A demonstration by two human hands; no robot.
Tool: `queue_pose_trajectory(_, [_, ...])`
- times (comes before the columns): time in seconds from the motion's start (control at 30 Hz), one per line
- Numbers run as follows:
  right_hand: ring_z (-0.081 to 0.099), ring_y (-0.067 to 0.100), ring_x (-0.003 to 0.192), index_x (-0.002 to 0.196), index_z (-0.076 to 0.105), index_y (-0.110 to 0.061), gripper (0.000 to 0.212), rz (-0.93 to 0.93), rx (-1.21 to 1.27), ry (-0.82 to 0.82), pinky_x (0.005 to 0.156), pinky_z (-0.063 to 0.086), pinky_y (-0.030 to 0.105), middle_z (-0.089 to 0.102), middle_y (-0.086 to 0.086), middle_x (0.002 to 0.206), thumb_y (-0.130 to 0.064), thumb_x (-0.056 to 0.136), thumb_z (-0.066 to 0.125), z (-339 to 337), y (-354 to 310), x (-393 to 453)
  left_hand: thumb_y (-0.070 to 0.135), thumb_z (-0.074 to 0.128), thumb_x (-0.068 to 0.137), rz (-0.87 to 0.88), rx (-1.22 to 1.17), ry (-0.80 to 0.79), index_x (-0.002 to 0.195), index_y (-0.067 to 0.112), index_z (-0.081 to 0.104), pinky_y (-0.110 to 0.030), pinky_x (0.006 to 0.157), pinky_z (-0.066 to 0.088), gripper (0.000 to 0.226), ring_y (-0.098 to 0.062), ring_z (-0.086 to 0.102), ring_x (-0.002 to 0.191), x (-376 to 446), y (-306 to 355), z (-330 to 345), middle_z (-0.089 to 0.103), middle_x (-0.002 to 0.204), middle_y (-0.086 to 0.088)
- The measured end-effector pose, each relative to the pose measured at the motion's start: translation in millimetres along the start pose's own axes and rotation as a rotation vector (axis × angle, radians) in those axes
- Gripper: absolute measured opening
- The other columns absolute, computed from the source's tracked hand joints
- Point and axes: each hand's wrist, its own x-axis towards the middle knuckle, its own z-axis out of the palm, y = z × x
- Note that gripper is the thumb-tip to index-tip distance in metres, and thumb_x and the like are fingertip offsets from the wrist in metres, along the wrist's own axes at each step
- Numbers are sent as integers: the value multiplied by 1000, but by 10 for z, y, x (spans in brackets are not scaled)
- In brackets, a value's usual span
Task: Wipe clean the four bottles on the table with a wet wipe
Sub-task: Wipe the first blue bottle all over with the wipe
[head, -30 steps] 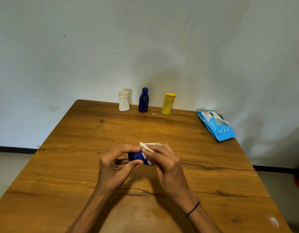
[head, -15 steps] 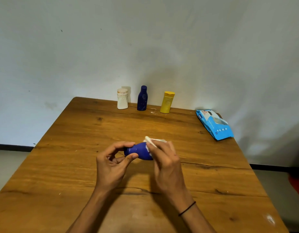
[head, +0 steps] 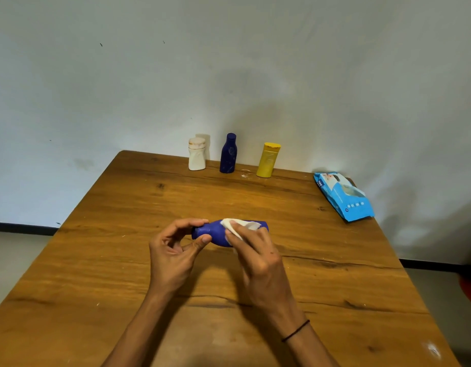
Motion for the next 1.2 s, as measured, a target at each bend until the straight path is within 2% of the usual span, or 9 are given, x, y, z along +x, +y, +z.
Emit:
queue_pose_trajectory(0.2, [56, 21, 116, 136, 66, -6, 49, 226, -108, 65, 90, 58, 40, 65, 10, 130, 11, 90, 65, -25, 145, 96, -1, 84, 75, -23, 33, -43, 106, 3, 74, -31, 92, 57, 33, -29, 72, 105, -50, 33, 53, 78, 106, -8])
queue_pose_trajectory(0.33, [55, 28, 127, 144, 58, 0, 60, 112, -79, 4, 105, 52, 38, 59, 14, 141, 17, 87, 65, 111, -176, 150, 1, 86, 75, -15, 40, -49, 104, 4, 75, -23, 85, 56, 32, -25, 72, 99, -29, 82, 162, 78, 103, -7])
queue_pose_trajectory(0.43, [53, 30, 135, 148, 53, 2, 59, -2, -1, -18, 116, 43, 35, 52, 14, 153, 15, 92, 63, 107, -219, 24, 1, 86, 75, -20, 47, -31, 105, 5, 75, -27, 87, 57, 32, -26, 72, 99, -1, 92, 108, 78, 102, -8])
queue_pose_trajectory(0.57, [56, 31, 133, 144, 57, 3, 54, 11, -64, 47, 111, 49, 41, 55, 16, 151, 14, 92, 66, 7, 104, -233, 11, 86, 77, -68, 81, -11, 107, 9, 76, -33, 92, 57, 32, -27, 74, 104, 12, 108, 9, 79, 105, -7])
queue_pose_trajectory(0.7, [54, 29, 132, 145, 57, 2, 60, 62, -148, 66, 101, 56, 44, 52, 15, 151, 16, 88, 72, -34, 265, -303, 11, 85, 77, -66, 107, -37, 108, 7, 75, -26, 90, 57, 32, -23, 73, 105, 7, 149, 9, 79, 105, -6])
queue_pose_trajectory(0.87, [53, 25, 131, 147, 55, -2, 62, 150, -136, 82, 98, 58, 36, 54, 14, 149, 12, 88, 70, -48, 203, -203, -2, 84, 77, -40, 72, -76, 107, 1, 75, -21, 85, 57, 32, -27, 73, 105, 17, 157, 41, 78, 106, -11])
queue_pose_trajectory(1.0, [53, 24, 130, 150, 52, -2, 73, 96, -139, -9, 111, 40, 15, 53, 13, 151, 17, 83, 75, -24, 164, -169, 3, 85, 77, -21, 111, -127, 108, 6, 75, -22, 82, 58, 33, -25, 73, 104, 45, 200, -43, 78, 107, -7])
queue_pose_trajectory(1.1, [58, 29, 117, 148, 53, 3, 63, 15, -173, 23, 100, 52, 33, 53, 17, 153, 11, 89, 73, 31, 35, -174, 10, 85, 78, -29, 130, -86, 107, 7, 76, -25, 85, 58, 31, -21, 73, 102, 47, 203, -30, 78, 105, -4])
queue_pose_trajectory(1.2, [55, 29, 101, 142, 60, 1, 53, -44, -319, 156, 86, 44, 40, 62, 16, 145, 5, 91, 71, 95, -74, -198, 20, 83, 78, -130, 58, -25, 106, 9, 77, -31, 81, 63, 31, -20, 74, 97, 14, 212, 45, 78, 103, -5])
